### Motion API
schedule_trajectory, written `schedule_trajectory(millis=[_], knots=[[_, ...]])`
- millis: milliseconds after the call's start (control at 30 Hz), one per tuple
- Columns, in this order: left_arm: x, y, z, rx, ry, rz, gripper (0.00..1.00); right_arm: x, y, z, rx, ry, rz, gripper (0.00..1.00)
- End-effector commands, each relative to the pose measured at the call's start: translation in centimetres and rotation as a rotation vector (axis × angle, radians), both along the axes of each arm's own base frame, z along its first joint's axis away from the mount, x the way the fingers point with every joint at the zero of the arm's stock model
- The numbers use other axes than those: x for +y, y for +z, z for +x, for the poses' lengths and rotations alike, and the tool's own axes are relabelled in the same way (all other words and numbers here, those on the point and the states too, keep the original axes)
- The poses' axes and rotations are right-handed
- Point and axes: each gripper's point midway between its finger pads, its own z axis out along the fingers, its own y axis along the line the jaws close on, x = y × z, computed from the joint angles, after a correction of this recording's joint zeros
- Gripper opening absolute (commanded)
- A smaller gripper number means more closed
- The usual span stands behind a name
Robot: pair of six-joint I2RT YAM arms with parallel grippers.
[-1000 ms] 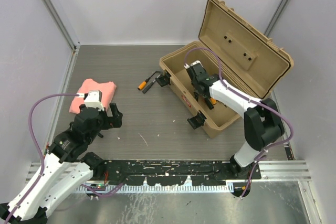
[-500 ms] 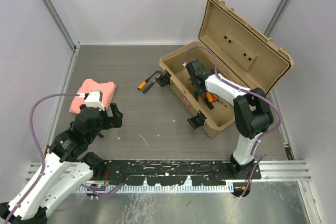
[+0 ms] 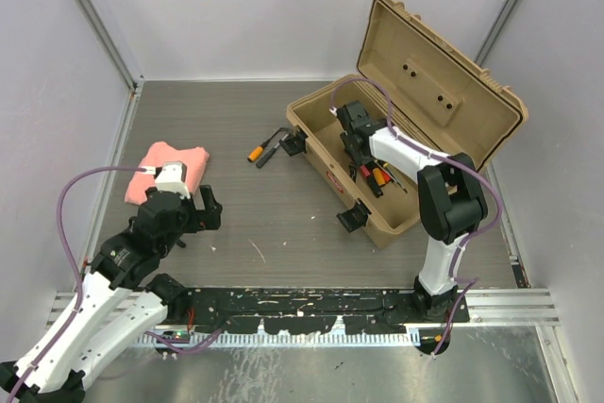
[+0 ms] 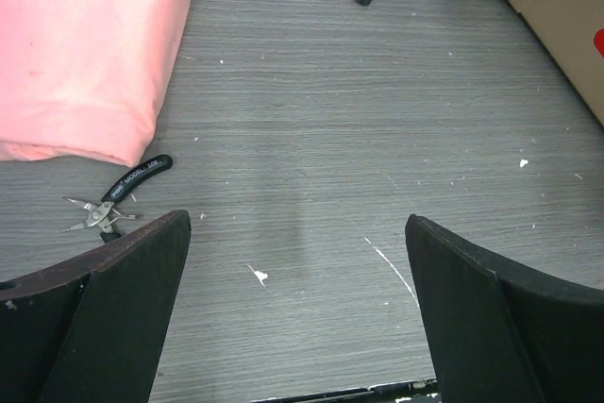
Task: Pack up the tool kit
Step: Place the screwdriver in the toolbox.
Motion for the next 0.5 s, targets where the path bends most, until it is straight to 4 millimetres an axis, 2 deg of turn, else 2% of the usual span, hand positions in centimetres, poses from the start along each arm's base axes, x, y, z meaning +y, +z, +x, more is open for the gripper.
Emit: schedule_trajectory(millis=[0, 200, 267, 467], knots=[[-0.5, 1.0, 0.5, -0.023, -0.006, -0.026, 0.98, 0.8, 4.3, 1.3, -0.105, 0.005, 0.050, 0.47], [-0.7, 0.9, 0.6, -0.013, -0.013, -0.026, 0.98, 1.4, 10.6, 0.7, -0.254, 0.003, 0.180, 0.48], [-0.8, 0.7, 0.5, -0.004, -0.018, -0.023, 0.98, 1.6, 12.5, 0.0, -0.321, -0.028, 0.263, 0.53], [-1.4, 0.3, 0.6, 0.024, -0.038, -0.022, 0.98, 4.4, 15.7, -3.0, -0.401, 0.020, 0.558, 0.58]])
